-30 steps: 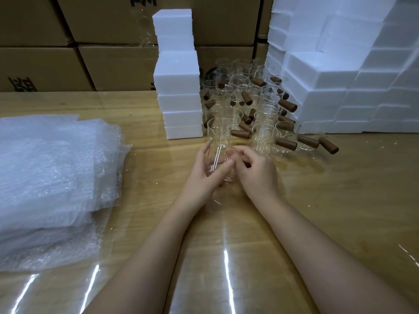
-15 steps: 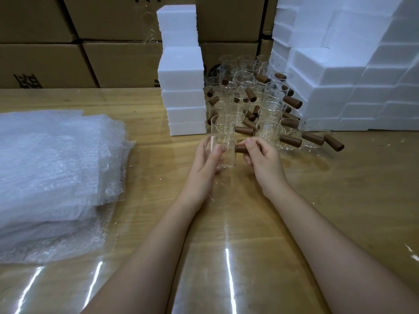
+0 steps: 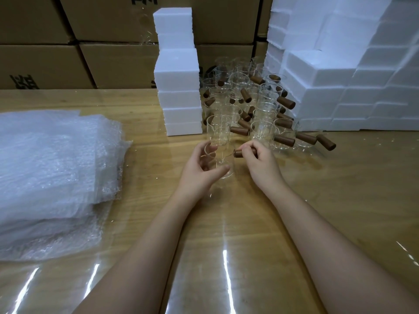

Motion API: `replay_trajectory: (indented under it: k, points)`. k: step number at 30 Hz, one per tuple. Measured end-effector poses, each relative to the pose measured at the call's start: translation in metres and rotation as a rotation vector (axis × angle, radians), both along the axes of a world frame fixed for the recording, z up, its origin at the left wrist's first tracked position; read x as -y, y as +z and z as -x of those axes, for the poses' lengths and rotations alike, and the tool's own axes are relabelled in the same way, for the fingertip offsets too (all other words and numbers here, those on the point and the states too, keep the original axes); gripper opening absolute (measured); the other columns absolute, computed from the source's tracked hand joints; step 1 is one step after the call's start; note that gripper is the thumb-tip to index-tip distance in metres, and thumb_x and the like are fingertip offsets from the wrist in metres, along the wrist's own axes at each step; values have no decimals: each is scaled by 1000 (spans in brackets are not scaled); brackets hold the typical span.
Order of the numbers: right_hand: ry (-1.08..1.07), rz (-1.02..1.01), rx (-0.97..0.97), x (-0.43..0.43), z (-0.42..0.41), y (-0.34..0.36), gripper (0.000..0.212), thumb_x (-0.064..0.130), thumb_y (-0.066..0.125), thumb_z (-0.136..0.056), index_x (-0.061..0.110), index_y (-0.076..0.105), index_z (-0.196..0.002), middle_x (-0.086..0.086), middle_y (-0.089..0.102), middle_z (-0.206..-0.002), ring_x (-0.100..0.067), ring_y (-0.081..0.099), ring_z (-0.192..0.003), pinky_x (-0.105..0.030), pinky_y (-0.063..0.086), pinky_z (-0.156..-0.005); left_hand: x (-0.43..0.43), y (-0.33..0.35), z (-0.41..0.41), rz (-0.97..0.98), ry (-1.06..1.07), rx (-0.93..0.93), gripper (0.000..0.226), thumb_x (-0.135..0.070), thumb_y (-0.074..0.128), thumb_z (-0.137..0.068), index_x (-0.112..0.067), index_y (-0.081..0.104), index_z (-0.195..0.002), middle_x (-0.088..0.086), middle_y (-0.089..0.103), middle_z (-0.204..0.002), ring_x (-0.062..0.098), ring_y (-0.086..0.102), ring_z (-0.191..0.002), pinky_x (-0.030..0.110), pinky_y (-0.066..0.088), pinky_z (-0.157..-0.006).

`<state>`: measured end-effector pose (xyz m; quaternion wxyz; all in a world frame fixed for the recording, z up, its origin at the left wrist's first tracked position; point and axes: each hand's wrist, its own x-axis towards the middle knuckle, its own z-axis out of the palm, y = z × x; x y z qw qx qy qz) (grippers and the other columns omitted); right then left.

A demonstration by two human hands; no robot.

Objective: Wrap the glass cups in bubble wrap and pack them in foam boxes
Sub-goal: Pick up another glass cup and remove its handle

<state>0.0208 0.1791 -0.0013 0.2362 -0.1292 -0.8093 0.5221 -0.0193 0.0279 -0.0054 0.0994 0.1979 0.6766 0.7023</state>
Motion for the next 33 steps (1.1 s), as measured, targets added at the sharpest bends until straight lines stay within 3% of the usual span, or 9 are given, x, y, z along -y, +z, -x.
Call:
replay_trajectory:
  k: [4,7,9,14,18,22,26,30,33]
  points:
    - [-14,-31,71,-4,1,-3,22,27,45,-93,17,63,-85,9,57,-70,5,43,-48,-11,33,-44,-1,-1,-1,80,22,-27,64,-2,77,-76,-26,44,-126,-5,58,-123,13,55,-115,41,45,-104]
    - [-6,-76,124,-5,2,-3,23,26,45,-92,18,64,-82,6,56,-65,1,41,-46,-24,32,-49,0,-1,-1,119,24,-42,64,-4,78,-75,-28,45,-124,-7,59,-123,9,57,-111,41,45,-104]
    - [-2,-99,133,-5,2,-2,23,26,46,-92,20,65,-80,9,53,-59,0,40,-46,-25,31,-51,1,-1,0,147,27,-52,65,-5,78,-75,-27,44,-125,-7,58,-124,8,57,-110,39,44,-104]
    - [2,-116,132,-5,1,-2,21,26,47,-92,23,65,-81,12,53,-57,2,44,-48,-26,32,-52,0,0,-3,216,11,-92,74,-10,76,-78,-22,35,-138,-4,53,-130,12,54,-117,30,43,-103]
    - [1,-122,139,-4,1,-2,22,25,47,-92,24,65,-80,2,66,-78,-11,57,-69,-27,40,-62,0,2,-5,273,-13,-121,91,-16,76,-78,-26,21,-150,-4,49,-134,11,52,-118,28,42,-102]
    - [13,-99,130,-4,1,-1,23,23,48,-92,28,65,-77,8,67,-80,-14,61,-80,-26,44,-67,-1,3,-6,292,-12,-137,85,-14,75,-79,-23,26,-148,0,48,-136,14,49,-122,30,39,-106]
    - [47,-31,122,-5,1,-1,21,25,52,-92,26,67,-78,7,69,-81,-15,63,-83,-35,49,-77,-1,4,-7,285,-8,-136,78,-10,73,-80,-21,31,-145,3,45,-139,13,47,-125,27,37,-107]
    - [69,-41,109,-5,-1,-2,19,32,55,-92,23,67,-79,4,66,-73,-10,56,-66,-30,43,-66,0,5,-7,239,-29,-100,74,-9,70,-84,-19,31,-146,3,41,-143,11,44,-128,19,34,-102]
    - [74,-38,120,-6,-1,-2,20,32,55,-93,21,66,-80,12,59,-64,-6,52,-63,-29,41,-64,1,7,-7,136,-12,-40,66,-12,66,-88,-17,34,-145,3,41,-145,11,43,-131,26,35,-108]
